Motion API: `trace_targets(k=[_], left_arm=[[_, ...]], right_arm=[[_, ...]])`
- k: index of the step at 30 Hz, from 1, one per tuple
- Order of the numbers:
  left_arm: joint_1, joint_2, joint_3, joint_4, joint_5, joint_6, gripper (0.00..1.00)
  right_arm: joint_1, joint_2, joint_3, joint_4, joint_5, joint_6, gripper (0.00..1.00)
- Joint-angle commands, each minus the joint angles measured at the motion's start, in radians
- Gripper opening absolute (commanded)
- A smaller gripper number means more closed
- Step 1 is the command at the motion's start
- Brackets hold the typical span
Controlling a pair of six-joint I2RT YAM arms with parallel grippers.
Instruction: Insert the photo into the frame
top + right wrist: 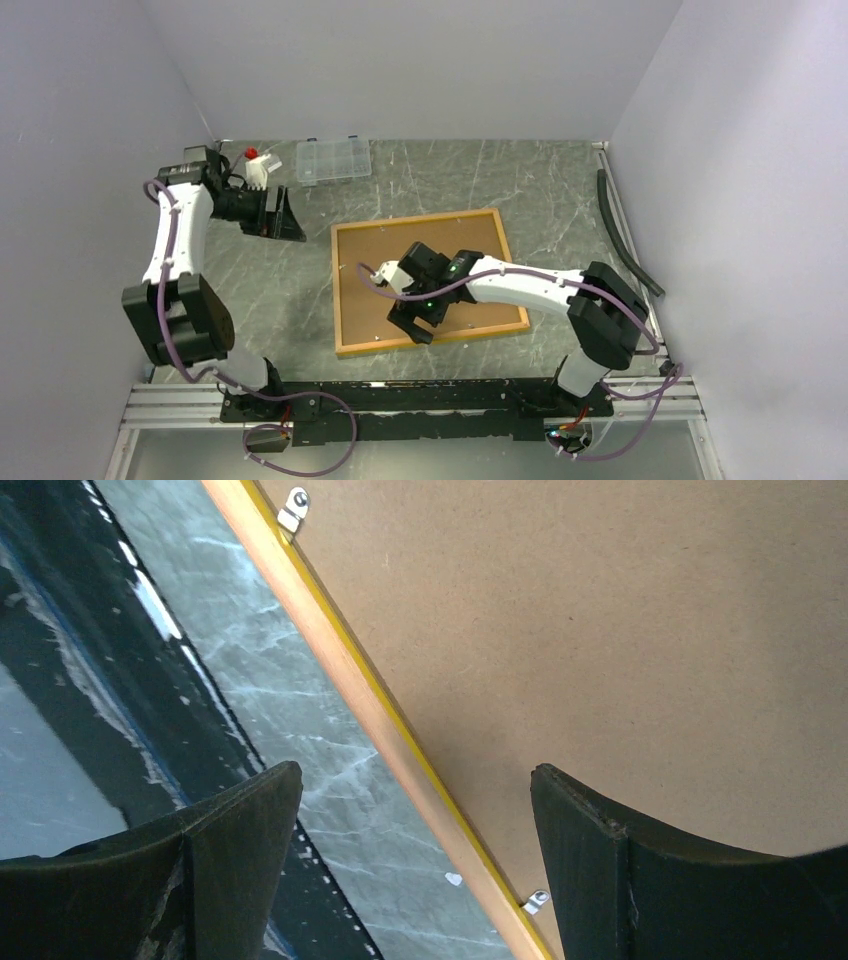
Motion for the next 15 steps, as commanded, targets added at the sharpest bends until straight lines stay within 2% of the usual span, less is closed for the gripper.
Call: trace_targets(k=[1,4,7,15], left_arm=[[0.009,-0.134,0.021,-0.003,-0.118,-0.027,0.95],[0.015,-0.202,0.005,0.065,-0.222,-0.092,0.95],[0.026,-0.229,0.013,0.063,-0.289,-0.097,0.95],[0.050,-0.227,0.042,0.042,-0.224,-0.116,0.95]], right_arm=[[0.066,0.013,-0.018,0.039,0.114,-0.034,0.85],[0.095,0.015,-0.030,0.074,0.161,-0.021,0.82],[0.121,0.036,-0.037,0.090,0.220,-0.003,0.77],[0.190,0.113,-0.049,0.109,0.355,0.042,0.56]])
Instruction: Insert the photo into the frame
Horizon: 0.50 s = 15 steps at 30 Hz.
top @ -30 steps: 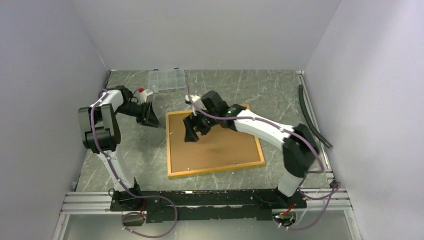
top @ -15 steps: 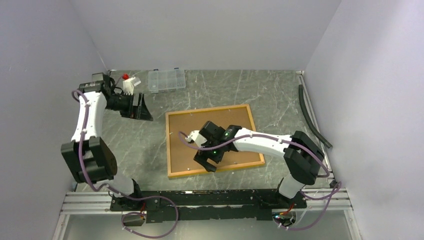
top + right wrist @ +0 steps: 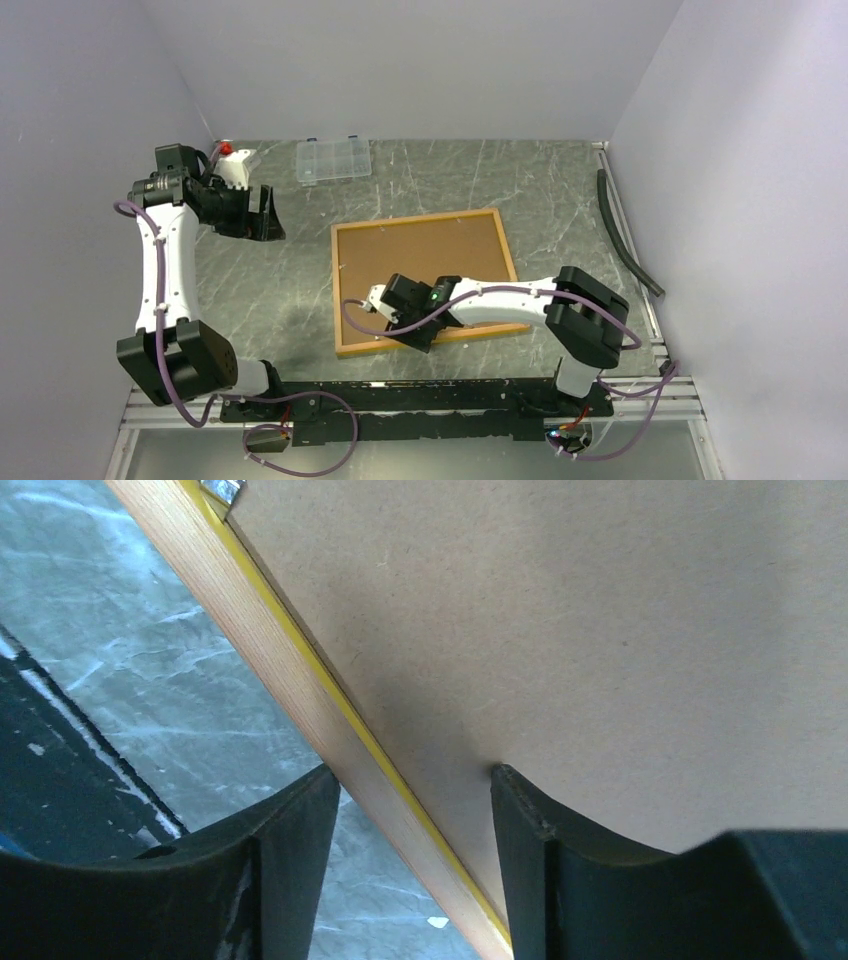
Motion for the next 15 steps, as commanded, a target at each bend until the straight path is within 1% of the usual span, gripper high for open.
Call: trace_targets(k=[1,5,8,10,12,14,15], left_arm=[[0.009,-0.002,0.044,0.008,0.027,-0.035,0.95],[0.007,0.002,0.049,0.031,0.041,-0.056,0.95],[0.009,0.006,0.043,0.040,0.056,-0.056,0.95],[0.009,0.008,0.026,0.044,0.080,-0.036,0.94],[0.008,0.003,-0.008,0.030,0.144,0.032,0.91],[0.008,-0.025,-0.076,0.005,0.261,0.179,0.90],[0.008,-0.048,-0.129,0.009,0.295,0.254,0.90]], right_arm=[[0.034,0.042,0.003,0.020,0.106,0.041,0.53],[0.053,0.046,0.012,0.039,0.144,0.056,0.40],[0.063,0.041,0.030,0.065,0.193,0.064,0.19],[0.069,0.052,0.067,0.073,0.219,0.065,0.01],[0.070,0.065,0.107,0.079,0.219,0.062,0.00],[0.071,0.071,0.149,0.086,0.204,0.051,0.00],[0.071,0.072,0.172,0.087,0.189,0.046,0.00]])
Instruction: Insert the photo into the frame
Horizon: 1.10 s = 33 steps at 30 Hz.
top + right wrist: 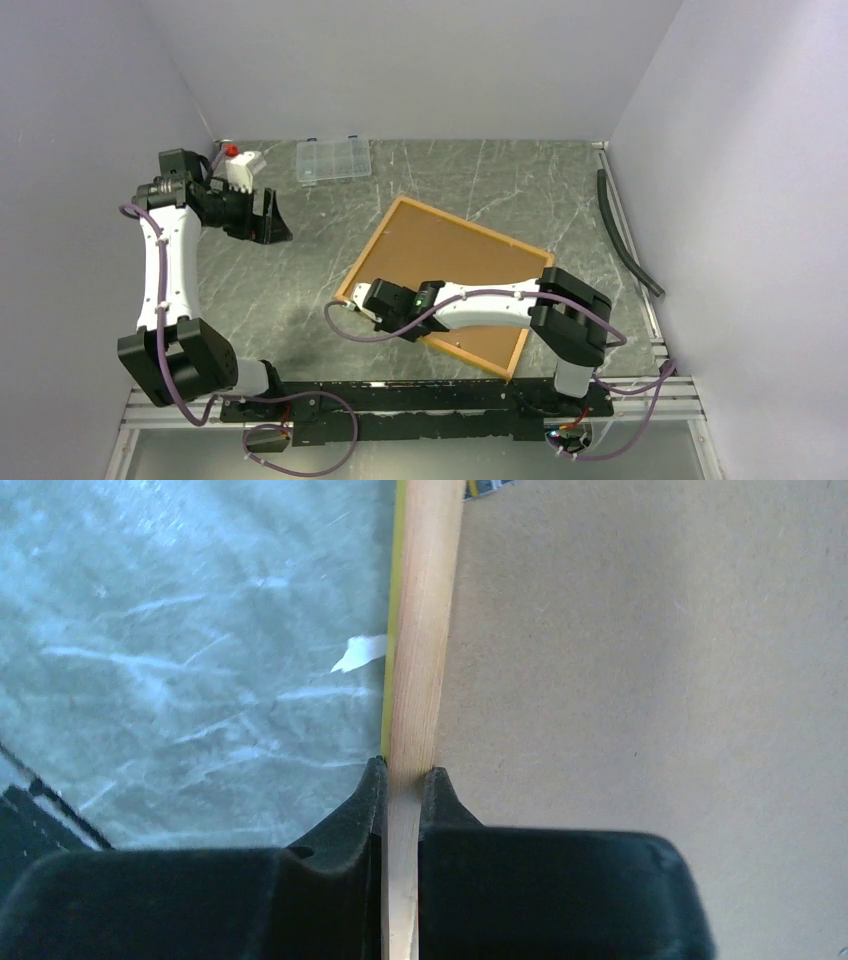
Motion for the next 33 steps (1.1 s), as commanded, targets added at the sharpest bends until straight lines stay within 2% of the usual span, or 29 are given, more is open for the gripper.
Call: trace_targets(k=[1,5,10,15,19,24,26,29,33], left_arm=[[0.002,-0.075,-0.162,-0.009,0.222,0.323,0.90],[0.003,-0.199,-0.343,0.020,0.280,0.579,0.94],[-0.002,-0.348,-0.471,0.040,0.315,0.895,0.94],[-0.006,-0.504,-0.566,0.149,0.284,1.163,0.94],[-0.014,-0.545,-0.587,0.139,0.288,1.409,0.94],[-0.059,-0.588,-0.623,0.252,0.292,1.554,0.94],[-0.084,-0.609,-0.646,0.326,0.295,1.544,0.93],[-0.150,-0.579,-0.610,0.245,0.222,1.624,0.92],[-0.199,-0.557,-0.607,0.315,0.170,1.561,0.85]], right_arm=[[-0.004,-0.001,0.122,0.028,0.028,0.030,0.00],[-0.016,-0.011,0.217,0.000,-0.037,0.017,0.00],[-0.065,-0.010,0.325,-0.058,-0.175,0.030,0.00],[-0.133,0.007,0.436,-0.106,-0.355,0.078,0.00],[-0.183,0.045,0.570,-0.172,-0.466,0.119,0.00],[-0.208,0.103,0.732,-0.274,-0.564,0.141,0.00],[-0.212,0.124,0.785,-0.308,-0.599,0.150,0.00],[-0.213,0.144,0.838,-0.339,-0.614,0.161,0.00],[-0.217,0.148,0.857,-0.336,-0.638,0.181,0.00]])
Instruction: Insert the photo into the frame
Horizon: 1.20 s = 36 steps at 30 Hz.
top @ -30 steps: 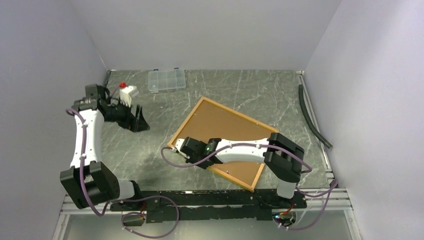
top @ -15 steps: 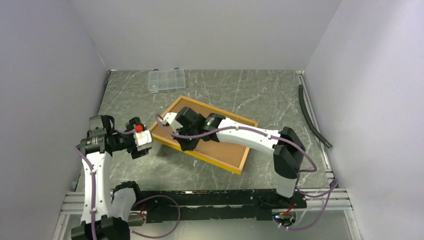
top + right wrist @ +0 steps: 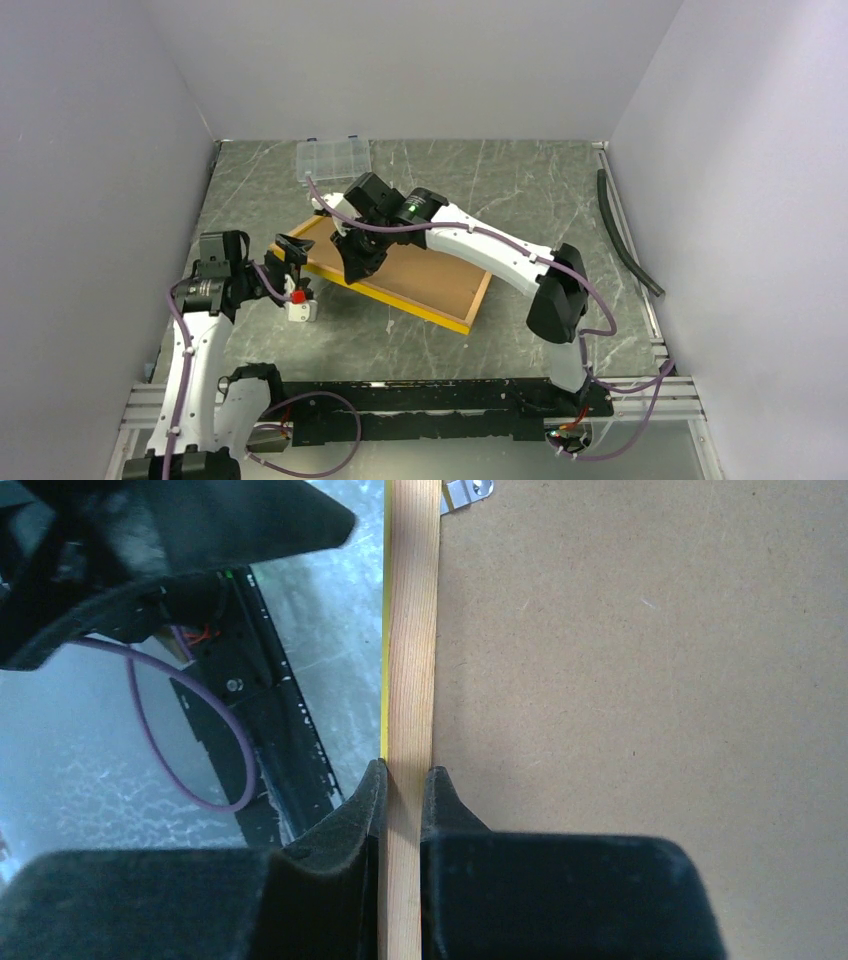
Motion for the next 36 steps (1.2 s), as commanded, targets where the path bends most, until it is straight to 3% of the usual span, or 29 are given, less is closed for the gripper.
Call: trace_targets(k=[1,5,13,18,21,25,31,36], left_arm=[[-0.041,0.025,0.033,0.055,-0.044,0.085,0.80],[-0.095,0.067,0.072,-0.041,-0.116,0.091,0.59],[-0.155,0.110,0.082,-0.035,-0.182,0.023,0.47],[-0.194,0.146,0.121,0.002,-0.182,-0.089,0.24],[-0.217,0.180,0.179,-0.015,-0.186,-0.161,0.09],[-0.223,0.216,0.239,-0.048,-0.177,-0.221,0.08],[-0.229,0.226,0.295,-0.076,-0.164,-0.271,0.07],[-0.229,0.252,0.348,-0.101,-0.130,-0.339,0.07]], right_arm=[[0.003,-0.022,0.081,0.031,-0.105,0.040,0.00],[-0.009,-0.028,0.088,0.040,-0.141,0.056,0.00],[-0.055,-0.060,0.073,0.078,-0.236,0.085,0.00],[-0.108,-0.066,0.051,0.102,-0.318,0.074,0.01],[-0.144,-0.090,0.013,0.120,-0.324,0.048,0.21],[-0.157,-0.107,0.093,-0.006,-0.268,-0.151,0.49],[-0.157,-0.183,0.061,-0.119,-0.085,-0.416,0.65],[-0.138,-0.316,-0.106,-0.044,0.031,-0.519,0.73]])
